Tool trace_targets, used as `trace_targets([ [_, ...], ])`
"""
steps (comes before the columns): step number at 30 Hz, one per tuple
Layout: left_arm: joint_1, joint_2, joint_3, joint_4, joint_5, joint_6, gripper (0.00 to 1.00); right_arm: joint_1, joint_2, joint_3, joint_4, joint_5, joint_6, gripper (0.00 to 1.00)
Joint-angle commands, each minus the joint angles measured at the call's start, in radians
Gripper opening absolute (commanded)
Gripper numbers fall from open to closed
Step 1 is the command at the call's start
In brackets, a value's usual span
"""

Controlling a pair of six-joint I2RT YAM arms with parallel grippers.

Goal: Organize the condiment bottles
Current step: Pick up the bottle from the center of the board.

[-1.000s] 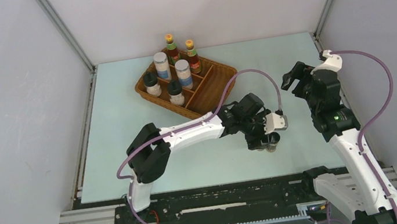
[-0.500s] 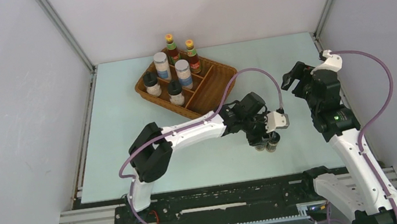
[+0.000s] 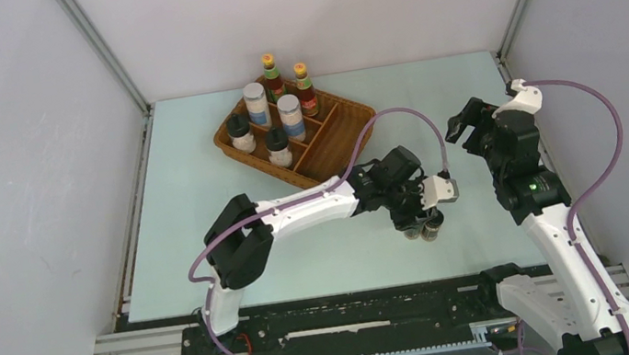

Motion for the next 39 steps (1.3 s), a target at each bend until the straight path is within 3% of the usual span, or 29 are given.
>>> trace_targets([
  [1, -0.004, 0.009, 0.068, -0.006, -0.04, -0.034, 0.02, -0.008, -0.009, -0.003, 0.041, -0.001, 0.008, 0.89],
  [14, -0.004, 0.019, 0.112, -0.084, -0.075, -0.094, 0.0, -0.007, -0.01, -0.003, 0.041, -0.007, 0.013, 0.89],
  [39, 0.004, -0.143, 0.075, -0.183, -0.264, -0.082, 0.0, 0.013, -0.017, -0.003, 0.035, -0.003, 0.012, 0.89],
])
